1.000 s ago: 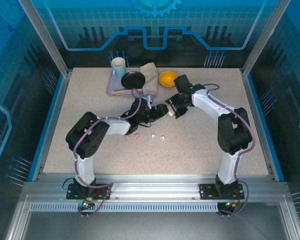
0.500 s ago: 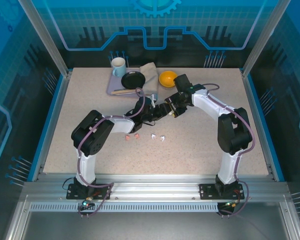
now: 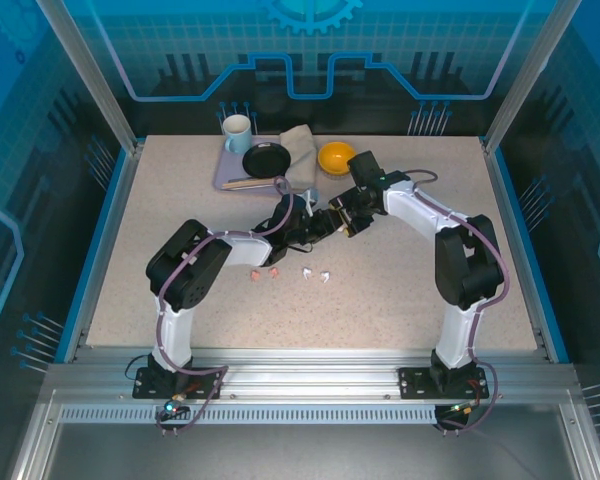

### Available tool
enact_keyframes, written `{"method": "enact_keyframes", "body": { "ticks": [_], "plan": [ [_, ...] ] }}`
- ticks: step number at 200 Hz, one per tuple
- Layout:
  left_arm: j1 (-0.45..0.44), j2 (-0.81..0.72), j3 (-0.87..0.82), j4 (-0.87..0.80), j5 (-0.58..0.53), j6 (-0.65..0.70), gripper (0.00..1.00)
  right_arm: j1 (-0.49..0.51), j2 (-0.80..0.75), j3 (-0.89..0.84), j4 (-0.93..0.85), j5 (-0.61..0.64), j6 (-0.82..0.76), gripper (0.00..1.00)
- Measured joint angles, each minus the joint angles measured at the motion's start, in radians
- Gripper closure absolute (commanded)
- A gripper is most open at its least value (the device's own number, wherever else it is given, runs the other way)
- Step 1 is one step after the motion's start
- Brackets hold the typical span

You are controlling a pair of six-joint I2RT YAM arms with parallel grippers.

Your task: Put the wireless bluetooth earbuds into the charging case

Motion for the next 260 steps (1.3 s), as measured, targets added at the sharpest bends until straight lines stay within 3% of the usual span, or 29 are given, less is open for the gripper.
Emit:
{"method": "enact_keyframes", "body": {
  "ticks": [22, 51, 73, 123, 164, 208, 260],
  "plan": [
    [-0.001, 0.0, 0.001, -0.005, -0.002, -0.003, 0.83, -0.001, 0.0, -0.004, 0.006, 0.003, 0.0, 0.49],
    [-0.001, 0.0, 0.003, -0.008, -0.001, -0.004, 0.93, -0.008, 0.0, -0.007, 0.012, -0.006, -0.003, 0.29],
    [-0.002, -0.001, 0.014, -0.021, -0.001, -0.003, 1.0, -0.035, -0.013, -0.008, 0.013, -0.017, -0.047, 0.24],
    [0.017, -0.05, 0.07, -0.217, 0.107, 0.1, 1.0, -0.185, -0.201, -0.073, 0.077, -0.019, -0.307, 0.2],
    [0.083, -0.135, 0.149, -0.397, 0.269, 0.242, 1.0, -0.194, -0.364, -0.276, 0.214, -0.022, -0.558, 0.19],
    [0.18, -0.169, 0.211, -0.534, 0.46, 0.345, 1.0, -0.195, -0.443, -0.554, 0.463, -0.169, -0.7, 0.21],
    [0.193, -0.167, 0.286, -0.686, 0.584, 0.449, 1.0, -0.188, -0.443, -0.617, 0.697, -0.364, -0.759, 0.23]
  ]
}}
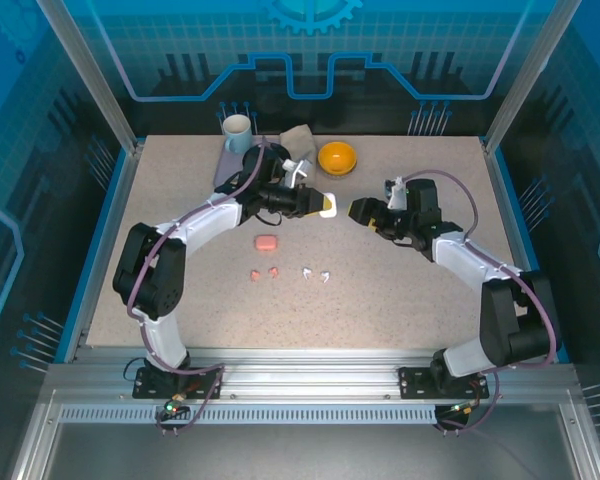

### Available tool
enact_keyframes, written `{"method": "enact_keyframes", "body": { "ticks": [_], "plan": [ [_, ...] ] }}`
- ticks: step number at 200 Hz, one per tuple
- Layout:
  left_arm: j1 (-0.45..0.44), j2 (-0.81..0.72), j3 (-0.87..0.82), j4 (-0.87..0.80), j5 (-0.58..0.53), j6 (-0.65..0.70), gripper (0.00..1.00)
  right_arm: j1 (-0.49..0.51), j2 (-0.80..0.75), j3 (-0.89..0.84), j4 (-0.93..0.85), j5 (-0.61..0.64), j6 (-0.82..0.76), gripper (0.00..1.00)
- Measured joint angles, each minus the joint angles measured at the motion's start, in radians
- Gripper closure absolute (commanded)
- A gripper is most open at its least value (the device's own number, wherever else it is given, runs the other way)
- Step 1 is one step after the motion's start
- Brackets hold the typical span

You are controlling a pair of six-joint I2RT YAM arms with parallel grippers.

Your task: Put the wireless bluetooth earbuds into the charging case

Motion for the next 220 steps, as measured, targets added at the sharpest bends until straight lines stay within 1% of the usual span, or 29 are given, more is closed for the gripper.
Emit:
{"method": "enact_keyframes", "body": {
  "ticks": [31, 56, 170, 191, 220],
  "plan": [
    [0.0, 0.016, 0.036, -0.046, 0.037, 0.028, 1.0, 0.023, 0.003, 0.007, 0.047, -0.041, -0.014, 0.25],
    [0.0, 0.025, 0.047, -0.069, 0.046, 0.036, 1.0, 0.029, 0.022, 0.039, 0.067, -0.056, -0.014, 0.26],
    [0.0, 0.056, 0.089, -0.089, 0.05, 0.05, 1.0, 0.051, 0.039, 0.048, 0.076, -0.053, -0.033, 0.31],
    [0.002, 0.056, 0.089, -0.112, 0.034, 0.051, 1.0, 0.043, 0.054, 0.029, 0.103, -0.055, -0.033, 0.33],
    [0.004, 0.052, 0.089, -0.111, 0.043, 0.051, 1.0, -0.016, 0.108, 0.003, 0.096, -0.03, -0.025, 0.35]
  ]
}}
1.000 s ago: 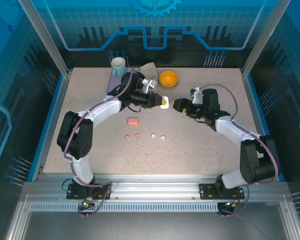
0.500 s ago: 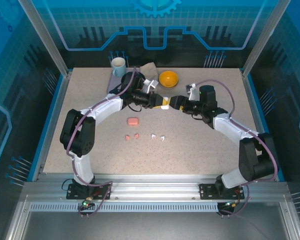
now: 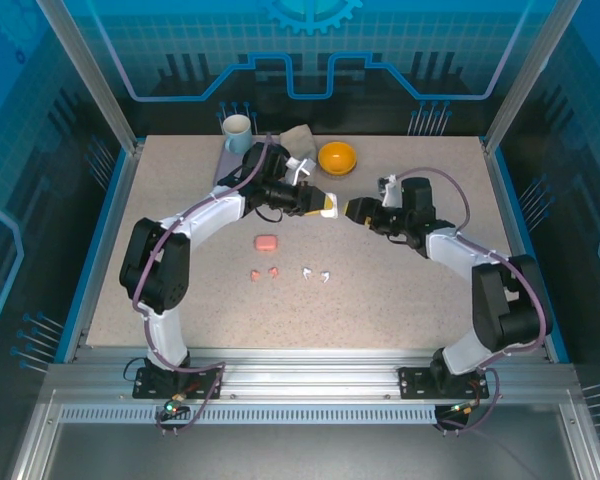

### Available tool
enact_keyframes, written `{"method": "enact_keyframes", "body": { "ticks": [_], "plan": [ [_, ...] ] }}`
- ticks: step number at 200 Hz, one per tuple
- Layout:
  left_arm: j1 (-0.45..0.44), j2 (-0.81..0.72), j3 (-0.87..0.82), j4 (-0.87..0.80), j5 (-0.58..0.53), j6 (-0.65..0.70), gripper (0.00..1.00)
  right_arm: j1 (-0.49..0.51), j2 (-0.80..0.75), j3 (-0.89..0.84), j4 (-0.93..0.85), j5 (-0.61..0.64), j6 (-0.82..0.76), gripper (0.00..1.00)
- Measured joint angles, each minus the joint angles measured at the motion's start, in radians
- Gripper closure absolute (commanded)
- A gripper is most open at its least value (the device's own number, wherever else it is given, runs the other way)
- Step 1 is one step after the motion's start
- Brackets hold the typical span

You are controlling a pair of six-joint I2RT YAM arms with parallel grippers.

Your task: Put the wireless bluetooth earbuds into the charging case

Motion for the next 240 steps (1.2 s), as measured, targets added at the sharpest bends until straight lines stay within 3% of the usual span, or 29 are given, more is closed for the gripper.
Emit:
{"method": "enact_keyframes", "body": {
  "ticks": [35, 76, 138, 240],
  "plan": [
    [-0.001, -0.009, -0.001, 0.005, 0.002, 0.0, 1.0, -0.045, 0.011, -0.025, -0.036, 0.0, 0.015, 0.34],
    [-0.001, -0.016, -0.024, 0.057, 0.003, -0.002, 1.0, -0.045, -0.095, -0.025, -0.074, -0.047, 0.01, 0.34],
    [-0.001, -0.016, -0.037, 0.113, 0.032, -0.02, 1.0, -0.044, -0.119, -0.023, -0.073, -0.196, -0.023, 0.5],
    [-0.001, -0.01, -0.037, 0.175, 0.088, -0.054, 1.0, -0.028, -0.039, 0.088, -0.055, -0.243, -0.026, 0.57]
  ]
}}
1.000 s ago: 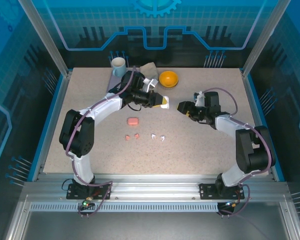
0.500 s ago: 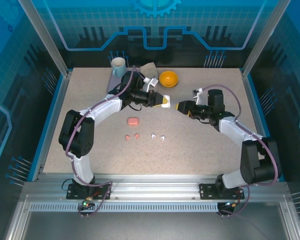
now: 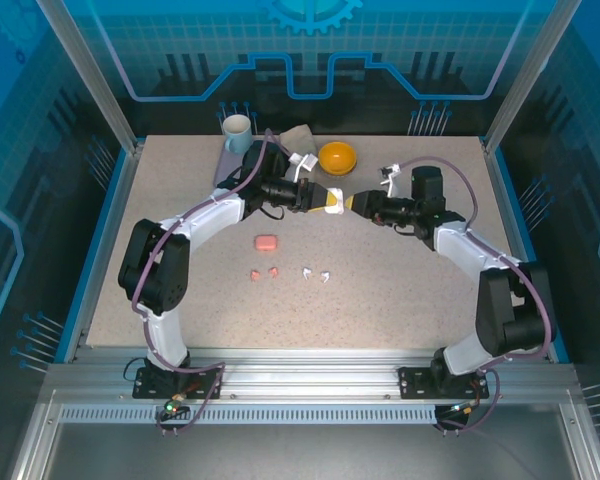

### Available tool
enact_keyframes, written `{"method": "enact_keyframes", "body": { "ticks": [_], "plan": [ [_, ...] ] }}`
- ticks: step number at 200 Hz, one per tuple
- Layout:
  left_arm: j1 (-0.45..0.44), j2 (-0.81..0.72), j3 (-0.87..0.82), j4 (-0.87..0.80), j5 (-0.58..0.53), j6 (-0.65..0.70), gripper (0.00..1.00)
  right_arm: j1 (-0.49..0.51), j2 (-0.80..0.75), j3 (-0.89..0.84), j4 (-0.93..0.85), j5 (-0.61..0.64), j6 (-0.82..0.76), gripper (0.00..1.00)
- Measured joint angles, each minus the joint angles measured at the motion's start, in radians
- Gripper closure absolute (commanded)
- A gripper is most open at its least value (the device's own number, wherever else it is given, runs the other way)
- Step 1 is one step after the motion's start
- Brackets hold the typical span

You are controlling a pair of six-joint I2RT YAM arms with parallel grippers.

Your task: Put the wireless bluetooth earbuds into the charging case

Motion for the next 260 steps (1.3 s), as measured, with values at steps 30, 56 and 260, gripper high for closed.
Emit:
{"method": "enact_keyframes", "body": {
  "ticks": [30, 56, 260],
  "plan": [
    [0.0, 0.0, 0.0, 0.007, 0.002, 0.0, 1.0, 0.015, 0.022, 0.001, 0.008, -0.004, 0.001, 0.58],
    [0.0, 0.0, 0.0, 0.007, 0.002, 0.0, 1.0, 0.023, 0.029, 0.001, 0.014, -0.005, 0.004, 0.6],
    [0.009, 0.013, 0.0, 0.036, 0.009, -0.026, 1.0, 0.043, 0.089, 0.053, 0.043, -0.045, 0.03, 0.9]
  ]
}}
